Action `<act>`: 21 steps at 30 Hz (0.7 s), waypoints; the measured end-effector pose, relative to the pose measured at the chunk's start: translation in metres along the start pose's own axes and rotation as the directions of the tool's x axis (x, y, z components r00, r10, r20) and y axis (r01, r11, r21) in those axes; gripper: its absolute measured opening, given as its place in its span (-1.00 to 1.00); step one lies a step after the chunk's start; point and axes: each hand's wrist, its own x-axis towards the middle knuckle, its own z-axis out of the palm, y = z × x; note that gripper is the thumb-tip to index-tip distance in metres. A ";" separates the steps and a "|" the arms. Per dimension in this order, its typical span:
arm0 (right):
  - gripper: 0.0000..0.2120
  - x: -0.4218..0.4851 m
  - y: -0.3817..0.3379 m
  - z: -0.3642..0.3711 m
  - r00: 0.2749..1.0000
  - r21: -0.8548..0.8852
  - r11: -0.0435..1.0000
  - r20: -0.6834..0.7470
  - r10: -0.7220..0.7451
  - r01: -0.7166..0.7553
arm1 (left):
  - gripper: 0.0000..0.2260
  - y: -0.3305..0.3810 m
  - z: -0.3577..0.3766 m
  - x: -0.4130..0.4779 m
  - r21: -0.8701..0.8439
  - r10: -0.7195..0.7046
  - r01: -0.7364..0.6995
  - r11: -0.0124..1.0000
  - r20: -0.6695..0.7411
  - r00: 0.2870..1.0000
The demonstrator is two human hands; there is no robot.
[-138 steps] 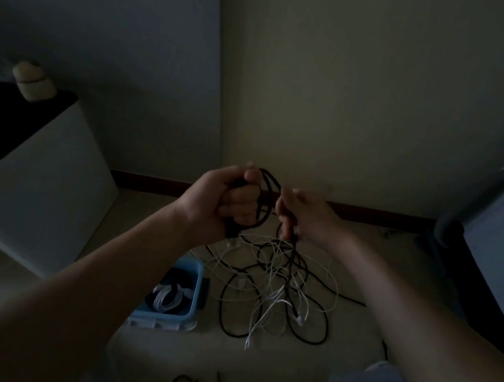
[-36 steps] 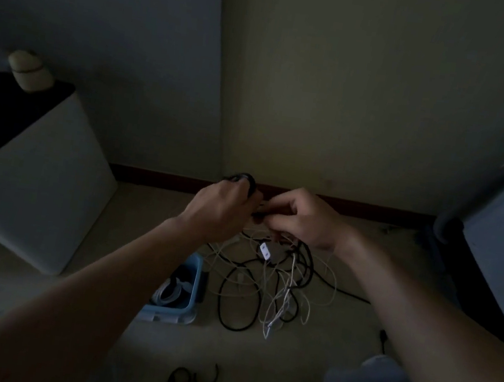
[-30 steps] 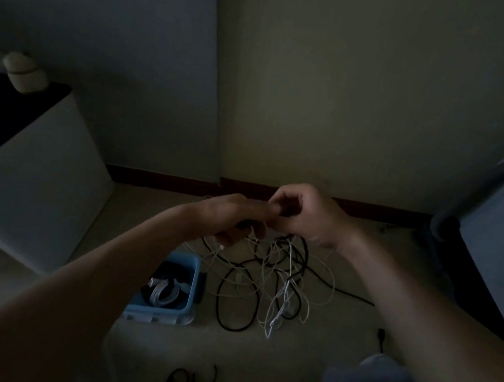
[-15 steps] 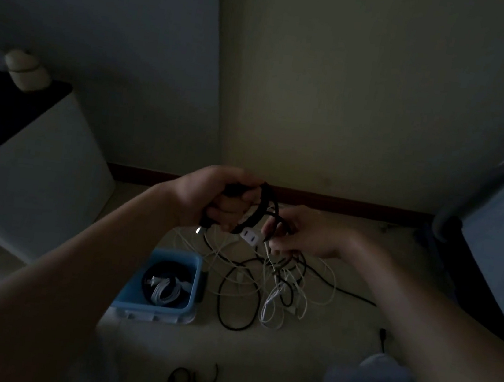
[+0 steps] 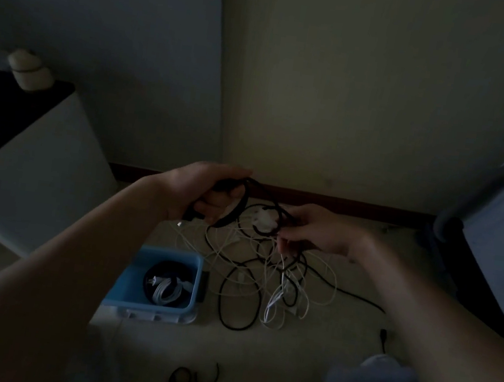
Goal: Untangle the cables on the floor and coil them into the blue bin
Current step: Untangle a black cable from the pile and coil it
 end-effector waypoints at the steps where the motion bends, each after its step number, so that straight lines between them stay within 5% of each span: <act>1: -0.85 0.000 0.001 0.000 1.000 0.064 0.998 -0.010 0.026 -0.026 | -0.69 0.000 -0.002 -0.001 0.012 -0.019 0.019 1.000 0.011 1.000; 10: -0.89 0.006 0.010 -0.002 0.972 0.033 0.975 -0.072 0.223 -0.221 | -0.69 0.007 -0.004 -0.009 -0.117 0.066 -0.025 0.993 0.362 0.930; 11: -0.93 0.008 0.014 -0.002 0.967 -0.045 0.972 -0.116 0.225 -0.231 | -0.68 0.007 -0.005 -0.010 -0.130 0.075 -0.027 0.991 0.380 0.922; 15: -0.52 0.008 0.010 -0.003 0.964 -0.575 0.775 -0.202 0.176 -0.262 | -0.67 0.004 -0.008 -0.008 -0.151 0.073 -0.013 0.988 0.396 0.915; 18: -0.70 0.010 -0.005 0.004 0.988 -0.429 0.893 -0.121 0.091 -0.135 | -0.68 0.003 -0.007 -0.006 -0.197 0.094 -0.014 0.980 0.406 0.909; 21: -0.82 0.014 -0.020 0.020 0.995 0.056 0.993 -0.013 -0.102 0.102 | -0.70 0.004 -0.004 -0.003 -0.259 0.142 -0.053 0.964 0.341 0.929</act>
